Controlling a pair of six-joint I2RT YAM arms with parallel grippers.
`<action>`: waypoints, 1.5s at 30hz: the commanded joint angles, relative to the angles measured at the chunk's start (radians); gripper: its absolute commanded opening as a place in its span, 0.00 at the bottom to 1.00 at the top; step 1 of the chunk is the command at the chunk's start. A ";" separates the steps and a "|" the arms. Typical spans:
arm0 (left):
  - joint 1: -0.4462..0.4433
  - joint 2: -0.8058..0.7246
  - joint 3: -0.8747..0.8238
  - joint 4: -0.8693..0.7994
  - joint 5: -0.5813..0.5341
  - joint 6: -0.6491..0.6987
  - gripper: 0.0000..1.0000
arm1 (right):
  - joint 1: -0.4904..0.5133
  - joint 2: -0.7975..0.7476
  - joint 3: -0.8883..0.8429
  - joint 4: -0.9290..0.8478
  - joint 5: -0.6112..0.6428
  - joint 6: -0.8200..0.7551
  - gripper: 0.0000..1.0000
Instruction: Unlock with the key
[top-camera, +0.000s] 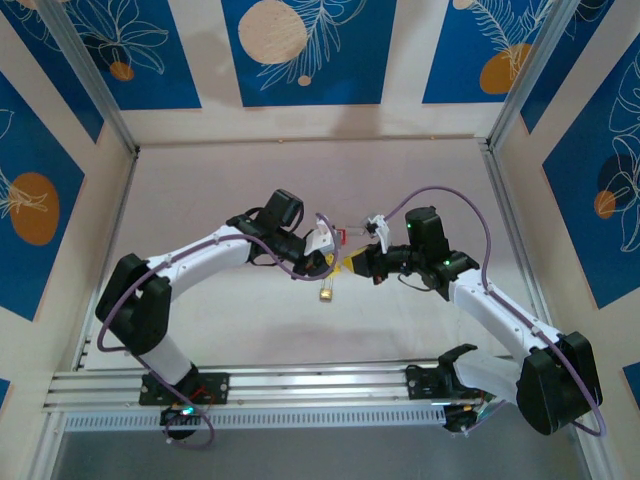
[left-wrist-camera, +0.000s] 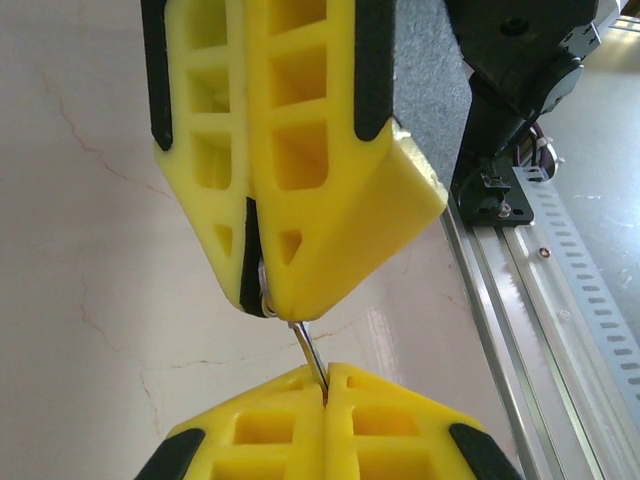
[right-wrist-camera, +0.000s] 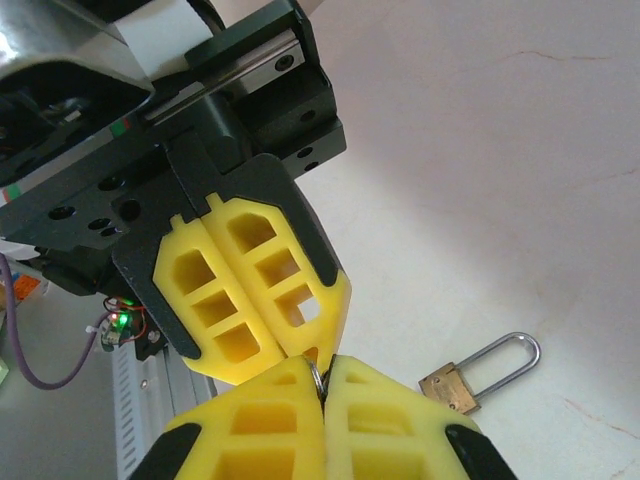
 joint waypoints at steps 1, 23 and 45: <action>0.009 0.018 0.038 -0.033 0.023 -0.010 0.00 | 0.013 -0.031 0.004 0.019 0.028 0.001 0.00; 0.009 -0.033 0.003 -0.041 -0.130 0.040 0.75 | 0.043 -0.065 -0.008 0.020 0.198 0.019 0.00; 0.022 -0.105 -0.015 0.029 -0.850 -0.168 1.00 | 0.033 -0.186 -0.060 -0.034 0.388 0.132 0.00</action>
